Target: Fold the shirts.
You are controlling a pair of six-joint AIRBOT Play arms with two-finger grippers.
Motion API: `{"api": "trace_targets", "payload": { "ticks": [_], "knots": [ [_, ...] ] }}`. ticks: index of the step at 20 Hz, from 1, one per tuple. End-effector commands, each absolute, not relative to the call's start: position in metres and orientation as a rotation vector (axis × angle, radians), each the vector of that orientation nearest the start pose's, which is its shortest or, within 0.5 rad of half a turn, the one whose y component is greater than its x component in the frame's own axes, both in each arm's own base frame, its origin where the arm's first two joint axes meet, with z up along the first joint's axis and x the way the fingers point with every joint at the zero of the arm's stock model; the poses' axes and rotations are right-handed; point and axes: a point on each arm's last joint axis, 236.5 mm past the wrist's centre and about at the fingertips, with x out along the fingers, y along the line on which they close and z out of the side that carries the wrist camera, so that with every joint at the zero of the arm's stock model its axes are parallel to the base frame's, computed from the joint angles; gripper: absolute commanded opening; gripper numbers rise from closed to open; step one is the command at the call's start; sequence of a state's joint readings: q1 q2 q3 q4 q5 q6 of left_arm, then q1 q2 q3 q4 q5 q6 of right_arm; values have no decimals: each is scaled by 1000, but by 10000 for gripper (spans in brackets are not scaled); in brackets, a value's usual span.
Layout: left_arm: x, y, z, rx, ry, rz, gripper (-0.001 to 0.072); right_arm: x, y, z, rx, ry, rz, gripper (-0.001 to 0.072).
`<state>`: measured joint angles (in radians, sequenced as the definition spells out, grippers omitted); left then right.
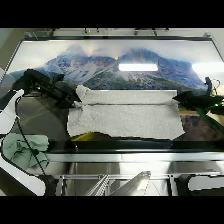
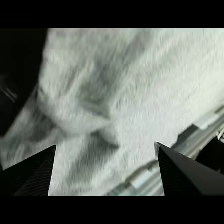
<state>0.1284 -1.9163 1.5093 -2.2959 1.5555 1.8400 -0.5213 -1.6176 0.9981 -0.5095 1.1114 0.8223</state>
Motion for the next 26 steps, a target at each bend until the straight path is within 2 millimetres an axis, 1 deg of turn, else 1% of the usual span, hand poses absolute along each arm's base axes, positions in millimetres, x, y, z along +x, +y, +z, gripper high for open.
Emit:
{"api": "trace_targets", "payload": {
  "ticks": [1,3,5,6,7,9,10,13,14,15,17,19,20,22,23,25,26],
  "knots": [
    [359,-95,-53,-688,1845,-678,715,373,-54,-58,870,1167,289,387],
    [342,-89,-44,-716,1848,-666,715,349,-78,-45,870,1199,218,387],
    [322,-81,-38,-742,1821,-655,715,329,-96,-36,868,1200,139,387],
    [309,-75,-40,-756,1820,-619,715,321,-102,-33,882,1185,105,387],
    [297,-65,-49,-754,1819,-554,715,314,-106,-33,896,1167,75,387],
    [274,-46,-72,-741,1819,-415,714,301,-105,-41,926,1162,36,386],
    [264,-42,-81,-749,1817,-374,714,294,-101,-49,948,1171,24,387],
    [244,-47,-100,-779,1833,-325,714,279,-84,-70,1004,1207,17,386],
    [242,-50,-107,-782,1830,-312,713,275,-80,-76,1019,1214,11,386],
    [243,-57,-112,-792,1814,-309,696,272,-77,-80,1021,1221,13,386],
    [254,-75,-117,-816,1759,-323,696,269,-74,-83,1019,1227,18,385],
    [267,-97,-114,-827,1697,-385,696,269,-74,-84,1021,1228,17,385],
    [271,-107,-112,-812,1686,-412,696,269,-74,-84,1020,1229,18,386],
    [280,-115,-112,-751,1662,-429,694,267,-72,-83,1023,1239,29,386],
    [288,-117,-111,-729,1638,-431,562,265,-70,-83,1024,1248,36,386],
    [303,-117,-105,-705,1600,-437,21,262,-66,-82,1033,1261,51,386],
    [309,-116,-101,-697,1583,-442,26,260,-64,-84,1039,1266,52,386]
  ]
}}
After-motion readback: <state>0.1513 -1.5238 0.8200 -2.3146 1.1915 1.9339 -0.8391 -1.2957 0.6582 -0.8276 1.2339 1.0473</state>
